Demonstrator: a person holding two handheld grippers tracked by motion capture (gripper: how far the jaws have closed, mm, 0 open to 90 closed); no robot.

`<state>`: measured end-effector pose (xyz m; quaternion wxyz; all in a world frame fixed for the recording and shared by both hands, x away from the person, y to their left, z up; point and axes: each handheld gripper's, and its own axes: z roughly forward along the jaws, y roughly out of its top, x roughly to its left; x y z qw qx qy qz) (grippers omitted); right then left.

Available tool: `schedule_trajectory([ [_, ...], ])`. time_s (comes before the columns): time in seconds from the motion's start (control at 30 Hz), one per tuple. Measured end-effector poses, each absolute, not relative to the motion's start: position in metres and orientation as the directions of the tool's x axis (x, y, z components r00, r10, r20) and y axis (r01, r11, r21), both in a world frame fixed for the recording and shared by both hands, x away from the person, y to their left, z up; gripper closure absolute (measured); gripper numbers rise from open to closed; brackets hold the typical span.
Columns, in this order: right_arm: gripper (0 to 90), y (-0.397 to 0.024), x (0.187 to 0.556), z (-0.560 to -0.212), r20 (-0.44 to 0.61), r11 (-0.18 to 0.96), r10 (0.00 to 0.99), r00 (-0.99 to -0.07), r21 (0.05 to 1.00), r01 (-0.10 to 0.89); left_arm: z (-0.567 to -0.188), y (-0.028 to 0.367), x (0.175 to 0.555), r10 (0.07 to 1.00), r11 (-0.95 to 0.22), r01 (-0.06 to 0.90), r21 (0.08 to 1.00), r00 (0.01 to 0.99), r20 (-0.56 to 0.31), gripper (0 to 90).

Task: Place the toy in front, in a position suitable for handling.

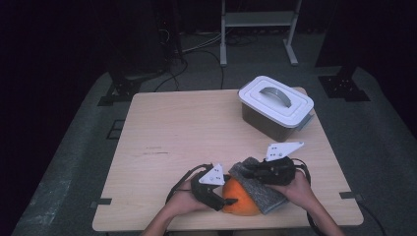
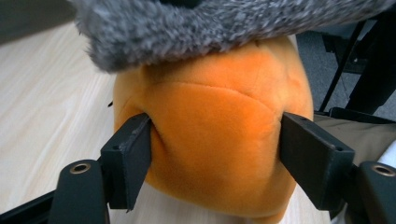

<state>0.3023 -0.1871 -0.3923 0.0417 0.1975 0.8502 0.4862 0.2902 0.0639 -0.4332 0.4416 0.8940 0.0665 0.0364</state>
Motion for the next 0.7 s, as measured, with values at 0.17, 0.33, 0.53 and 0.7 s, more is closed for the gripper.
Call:
schedule_trajectory([
  [0.17,76.5,-0.191,0.301,-0.405,0.15,0.421,0.39,-0.909,0.849,0.32,-0.438,0.068,0.297,0.18,-0.563,0.165,0.81,0.981,-0.076,15.7],
  [0.33,76.3,-0.192,0.299,-0.407,0.155,0.41,0.396,-0.905,0.852,0.325,-0.445,0.064,0.301,0.179,-0.549,0.188,0.814,0.978,-0.105,19.0],
  [0.53,76.4,-0.208,0.298,-0.407,0.159,0.396,0.412,-0.897,0.856,0.333,-0.444,0.069,0.3,0.184,-0.548,0.182,0.816,0.978,-0.094,35.0],
  [0.7,76.5,-0.241,0.285,-0.416,0.191,0.371,0.459,-0.868,0.846,0.383,-0.445,0.07,0.301,0.187,-0.542,0.194,0.818,0.976,-0.107,31.2],
])
